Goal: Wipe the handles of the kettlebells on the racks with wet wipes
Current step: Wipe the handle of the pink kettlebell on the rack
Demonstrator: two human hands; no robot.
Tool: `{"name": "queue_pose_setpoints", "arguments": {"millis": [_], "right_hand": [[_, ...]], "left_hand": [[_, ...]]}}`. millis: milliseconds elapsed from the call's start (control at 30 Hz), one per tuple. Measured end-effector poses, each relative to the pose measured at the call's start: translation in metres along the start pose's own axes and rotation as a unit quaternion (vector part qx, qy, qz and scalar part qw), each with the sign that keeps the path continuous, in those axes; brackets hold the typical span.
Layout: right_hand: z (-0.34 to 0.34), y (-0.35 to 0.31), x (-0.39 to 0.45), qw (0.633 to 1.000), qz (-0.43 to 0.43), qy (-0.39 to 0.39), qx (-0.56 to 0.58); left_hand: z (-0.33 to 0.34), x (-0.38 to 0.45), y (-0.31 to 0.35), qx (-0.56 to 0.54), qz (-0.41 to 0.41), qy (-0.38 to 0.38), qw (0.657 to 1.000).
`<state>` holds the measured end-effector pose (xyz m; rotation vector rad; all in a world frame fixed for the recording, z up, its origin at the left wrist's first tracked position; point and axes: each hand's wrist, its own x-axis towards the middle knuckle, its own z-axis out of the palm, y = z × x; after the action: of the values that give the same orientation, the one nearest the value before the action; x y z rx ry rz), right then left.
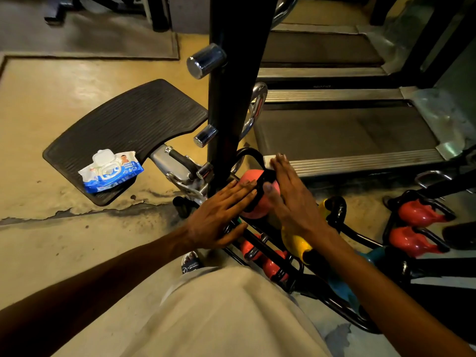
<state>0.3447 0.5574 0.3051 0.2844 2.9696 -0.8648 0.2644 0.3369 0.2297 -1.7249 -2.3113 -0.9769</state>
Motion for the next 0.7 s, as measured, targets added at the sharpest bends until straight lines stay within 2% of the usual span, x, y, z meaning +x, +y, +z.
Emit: {"name": "queue_pose_setpoints", "arguments": {"millis": [100, 300, 533, 700], "right_hand": [[-0.006, -0.007, 0.03, 1.0, 0.008, 0.014, -0.002], [-0.007, -0.009, 0.013, 0.981, -0.152, -0.045, -0.109], [0.01, -0.002, -0.015, 0.959, -0.229, -0.036, -0.164], [0.031, -0.001, -0.027, 0.907, -0.326, -0.052, -0.263]], "left_hand": [[0.001, 0.0, -0.001, -0.002, 0.005, -0.003, 1.0], [-0.001, -0.006, 0.005, -0.002, 0.002, 0.005, 1.0], [-0.003, -0.029, 0.006, 0.008, -0.013, 0.0, 1.0], [-0.014, -0.046, -0.004, 0.015, -0.039, -0.005, 0.999]]}}
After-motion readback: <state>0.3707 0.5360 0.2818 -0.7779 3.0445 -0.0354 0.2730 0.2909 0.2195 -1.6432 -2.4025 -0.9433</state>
